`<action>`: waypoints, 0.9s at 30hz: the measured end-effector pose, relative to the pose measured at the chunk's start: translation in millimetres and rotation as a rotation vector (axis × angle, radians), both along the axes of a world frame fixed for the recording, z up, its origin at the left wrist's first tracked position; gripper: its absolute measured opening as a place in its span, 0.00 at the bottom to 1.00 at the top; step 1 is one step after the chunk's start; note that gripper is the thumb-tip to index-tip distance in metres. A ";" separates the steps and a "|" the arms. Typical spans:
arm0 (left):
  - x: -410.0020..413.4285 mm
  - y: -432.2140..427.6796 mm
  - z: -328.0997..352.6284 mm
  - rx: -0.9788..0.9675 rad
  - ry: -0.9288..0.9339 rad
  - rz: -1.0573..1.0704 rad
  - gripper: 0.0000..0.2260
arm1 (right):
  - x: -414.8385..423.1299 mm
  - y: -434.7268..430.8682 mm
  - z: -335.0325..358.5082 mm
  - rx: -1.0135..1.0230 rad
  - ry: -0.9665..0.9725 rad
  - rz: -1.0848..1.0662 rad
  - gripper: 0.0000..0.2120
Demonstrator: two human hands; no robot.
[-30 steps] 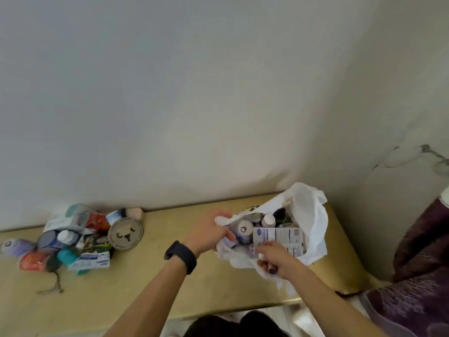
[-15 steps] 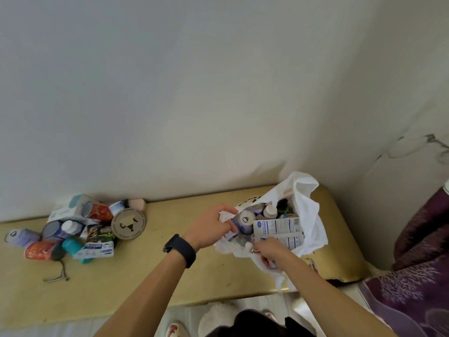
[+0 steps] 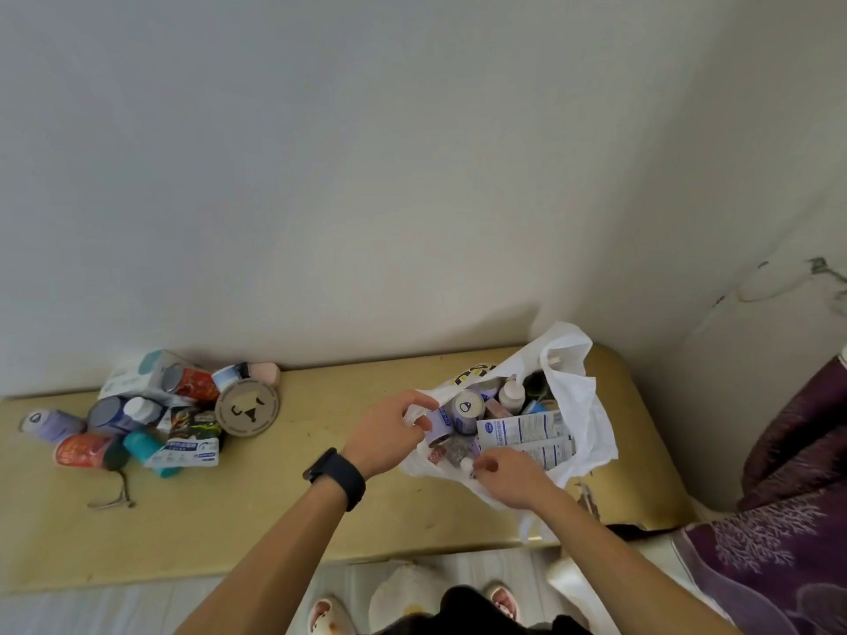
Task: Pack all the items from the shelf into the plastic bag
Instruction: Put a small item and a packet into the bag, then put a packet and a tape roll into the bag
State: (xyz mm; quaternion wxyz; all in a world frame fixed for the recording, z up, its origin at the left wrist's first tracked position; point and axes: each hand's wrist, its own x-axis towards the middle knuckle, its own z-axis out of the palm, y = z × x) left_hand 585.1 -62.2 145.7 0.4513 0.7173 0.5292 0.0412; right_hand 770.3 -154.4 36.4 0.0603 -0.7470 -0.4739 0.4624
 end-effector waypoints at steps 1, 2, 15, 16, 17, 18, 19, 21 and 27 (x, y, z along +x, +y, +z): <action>-1.9 -2.4 -2.0 0.012 -0.006 0.005 0.18 | -0.3 -6.0 7.8 0.047 0.004 0.003 0.13; -3.3 -5.2 -3.5 0.030 -0.018 0.006 0.19 | -0.1 -11.7 14.6 0.107 0.022 -0.029 0.12; -62.8 -40.4 -29.4 0.158 -0.166 0.221 0.21 | -40.5 -46.5 115.0 0.708 0.192 -0.256 0.10; -75.7 -39.1 -33.1 0.165 -0.122 0.255 0.21 | -48.4 -38.8 116.1 0.736 0.170 -0.194 0.11; -90.3 -38.1 -37.1 0.173 -0.074 0.287 0.21 | -57.5 -29.9 116.2 0.760 0.149 -0.132 0.11; -106.2 -37.2 -41.3 0.173 -0.026 0.316 0.21 | -67.9 -19.8 115.1 0.778 0.136 -0.069 0.12; -123.6 -36.3 -45.9 0.164 0.020 0.342 0.21 | -79.8 -8.6 112.1 0.788 0.132 -0.008 0.11; -160.8 -35.5 -54.1 0.126 0.095 0.397 0.21 | -108.0 14.8 102.1 0.780 0.135 0.103 0.08; -278.8 -19.1 -81.3 0.005 0.203 0.535 0.21 | -213.8 87.5 64.4 0.619 0.125 0.418 0.10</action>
